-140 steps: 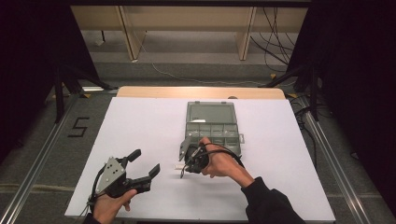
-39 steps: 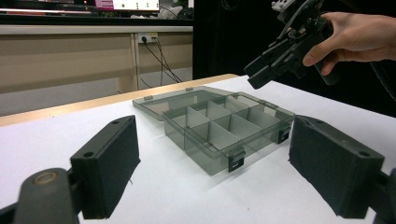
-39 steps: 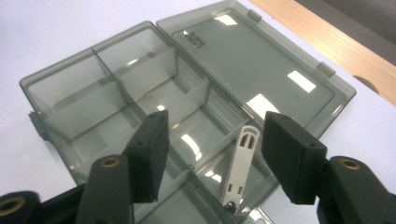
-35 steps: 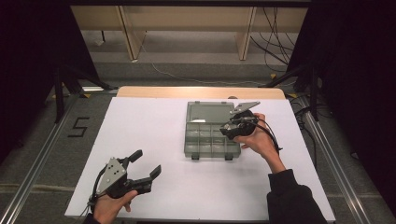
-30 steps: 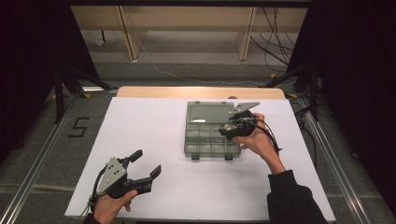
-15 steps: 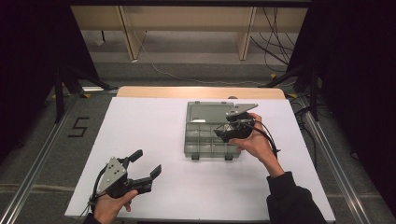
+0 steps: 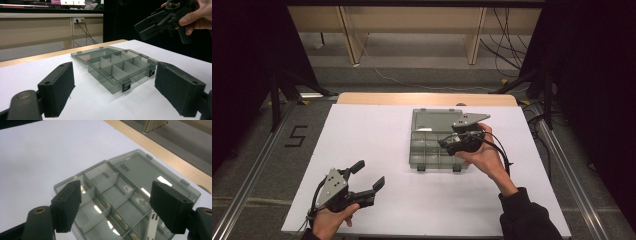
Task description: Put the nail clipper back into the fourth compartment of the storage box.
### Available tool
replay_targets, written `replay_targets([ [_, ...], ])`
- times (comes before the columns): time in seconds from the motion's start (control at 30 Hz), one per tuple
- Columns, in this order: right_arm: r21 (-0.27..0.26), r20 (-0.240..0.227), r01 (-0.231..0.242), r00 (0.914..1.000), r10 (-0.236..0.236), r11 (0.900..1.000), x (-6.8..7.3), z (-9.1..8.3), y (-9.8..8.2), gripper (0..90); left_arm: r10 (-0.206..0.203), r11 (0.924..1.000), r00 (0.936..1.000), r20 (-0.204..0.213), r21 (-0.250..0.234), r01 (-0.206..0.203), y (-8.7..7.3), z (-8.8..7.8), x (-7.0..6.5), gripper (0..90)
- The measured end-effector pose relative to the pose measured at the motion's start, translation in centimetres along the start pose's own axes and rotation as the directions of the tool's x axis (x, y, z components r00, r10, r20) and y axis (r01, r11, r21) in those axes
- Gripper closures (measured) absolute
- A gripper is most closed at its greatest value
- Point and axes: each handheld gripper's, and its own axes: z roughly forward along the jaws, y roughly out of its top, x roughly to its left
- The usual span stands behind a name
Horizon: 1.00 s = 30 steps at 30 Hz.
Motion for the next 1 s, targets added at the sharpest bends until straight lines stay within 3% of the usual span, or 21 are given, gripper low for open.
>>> replay_targets([
  [0.17,-0.027,-0.007,0.014,0.9999,-0.014,1.000,0.7,-0.2,0.0,25.1,0.000,1.0000,1.0000,0.001,0.001,0.000,0.0,0.0,0.0,15.5],
  [0.27,-0.029,-0.030,-0.003,0.9996,0.002,1.000,1.2,-0.1,-0.2,24.7,-0.001,0.9999,1.0000,-0.005,0.012,0.001,0.1,-0.1,0.0,15.4],
  [0.53,-0.047,-0.016,-0.001,0.9999,0.000,0.999,1.6,-0.5,-0.4,24.9,0.000,1.0000,1.0000,0.000,0.004,0.000,0.0,0.0,0.0,15.5],
  [0.97,-0.123,-0.035,-0.030,0.9991,0.026,0.992,2.5,-1.7,-1.1,23.6,0.000,0.9999,1.0000,-0.005,0.014,0.000,0.0,-0.1,-0.1,15.4],
  [1.0,-0.132,-0.035,-0.031,0.9990,0.027,0.991,2.6,-1.7,-1.1,23.5,0.000,1.0000,1.0000,0.004,-0.001,0.000,0.0,0.0,0.0,15.5],
])
